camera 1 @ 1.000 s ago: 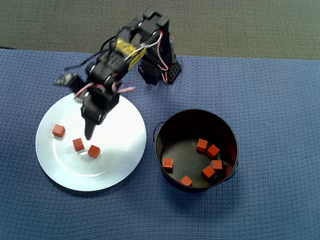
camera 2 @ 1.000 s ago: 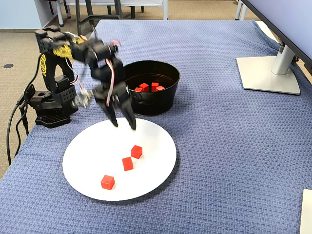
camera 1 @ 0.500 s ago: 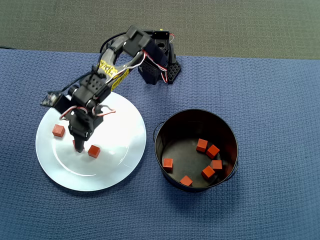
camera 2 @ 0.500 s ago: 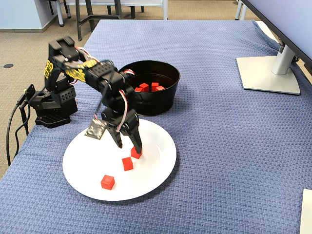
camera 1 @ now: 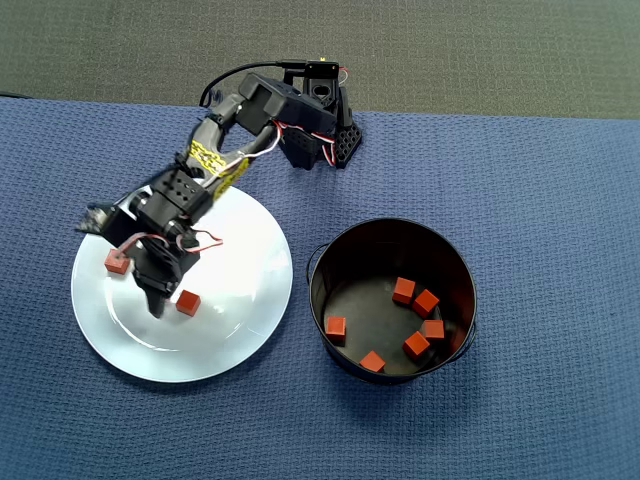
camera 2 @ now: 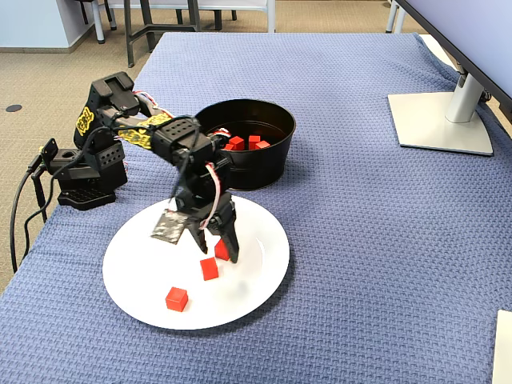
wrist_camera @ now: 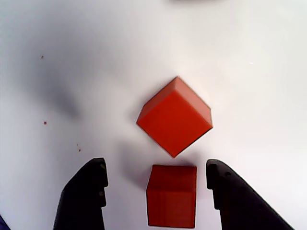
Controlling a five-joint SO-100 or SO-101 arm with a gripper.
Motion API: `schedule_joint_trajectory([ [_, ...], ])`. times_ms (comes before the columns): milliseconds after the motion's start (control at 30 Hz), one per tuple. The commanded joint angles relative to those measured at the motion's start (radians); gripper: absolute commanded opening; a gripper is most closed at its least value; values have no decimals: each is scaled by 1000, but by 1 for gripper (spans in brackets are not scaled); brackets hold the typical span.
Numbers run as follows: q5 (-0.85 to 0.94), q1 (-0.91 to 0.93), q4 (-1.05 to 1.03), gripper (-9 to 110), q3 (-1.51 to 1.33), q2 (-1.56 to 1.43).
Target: Pick up the red cubes from the white plate and place them in the black recipient
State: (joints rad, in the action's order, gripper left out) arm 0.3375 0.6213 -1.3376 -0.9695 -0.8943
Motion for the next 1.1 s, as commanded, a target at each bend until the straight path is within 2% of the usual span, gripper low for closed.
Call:
schedule_joint_trajectory([
  [0, 31, -66, -26, 18, 44, -18],
  [233, 58, -94, 17, 17, -58, -80],
  [500, 48, -87, 17, 7, -54, -86],
  [600, 44, -86, 14, 7, -51, -86],
  [733, 29, -80, 15, 0, -37, -86],
  [833, 14, -69, 8, 0, -31, -104],
  [1067, -25, -34, -60, 0, -114, -376],
])
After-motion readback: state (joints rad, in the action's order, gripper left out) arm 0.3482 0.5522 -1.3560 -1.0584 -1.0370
